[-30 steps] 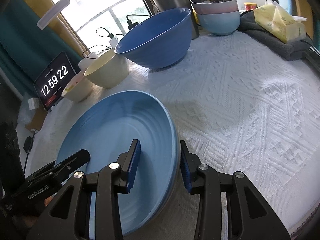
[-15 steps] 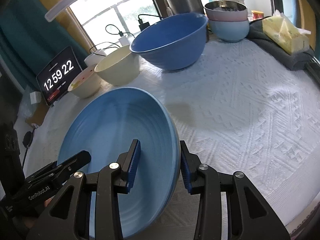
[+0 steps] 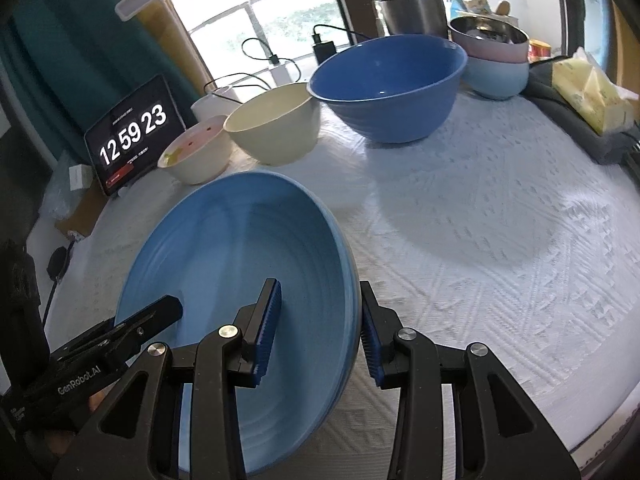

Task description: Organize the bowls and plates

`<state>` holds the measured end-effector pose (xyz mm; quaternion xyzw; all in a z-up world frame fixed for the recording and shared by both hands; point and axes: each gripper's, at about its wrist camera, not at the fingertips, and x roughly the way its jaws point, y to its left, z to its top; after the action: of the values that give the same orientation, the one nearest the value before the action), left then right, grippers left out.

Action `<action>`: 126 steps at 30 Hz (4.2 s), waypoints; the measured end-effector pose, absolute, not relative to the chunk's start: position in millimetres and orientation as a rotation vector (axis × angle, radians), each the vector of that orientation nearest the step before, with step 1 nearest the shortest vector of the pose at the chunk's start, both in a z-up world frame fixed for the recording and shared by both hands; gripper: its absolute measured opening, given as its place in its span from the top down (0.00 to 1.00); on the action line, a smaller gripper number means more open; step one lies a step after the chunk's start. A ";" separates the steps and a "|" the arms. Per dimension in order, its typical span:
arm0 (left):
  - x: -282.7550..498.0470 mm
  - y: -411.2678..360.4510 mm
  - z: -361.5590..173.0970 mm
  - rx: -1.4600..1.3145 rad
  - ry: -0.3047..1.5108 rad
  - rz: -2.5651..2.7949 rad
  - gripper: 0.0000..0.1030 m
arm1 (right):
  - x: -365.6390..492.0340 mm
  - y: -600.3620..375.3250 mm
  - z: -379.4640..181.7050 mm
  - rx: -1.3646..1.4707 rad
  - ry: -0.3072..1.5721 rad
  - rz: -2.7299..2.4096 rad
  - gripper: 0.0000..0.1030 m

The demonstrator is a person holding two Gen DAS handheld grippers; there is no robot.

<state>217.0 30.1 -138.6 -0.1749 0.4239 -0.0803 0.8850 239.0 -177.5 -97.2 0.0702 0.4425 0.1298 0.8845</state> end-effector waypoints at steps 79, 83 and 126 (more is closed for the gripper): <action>207.0 120.7 -106.0 -0.314 0.726 0.221 0.38 | 259.5 -112.3 -83.9 0.100 0.901 0.349 0.60; 207.2 100.8 -97.8 -0.291 0.719 0.175 0.38 | 255.8 -128.0 -81.0 0.118 0.886 0.338 0.60; 256.4 -64.5 -80.0 -0.057 0.767 -0.066 0.38 | 262.8 -273.8 -78.7 0.246 0.813 0.202 0.60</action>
<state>256.4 -64.5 -80.0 -0.0277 0.3739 -0.0324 0.9265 262.8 -273.8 -78.7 0.1193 0.3938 0.0976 0.9062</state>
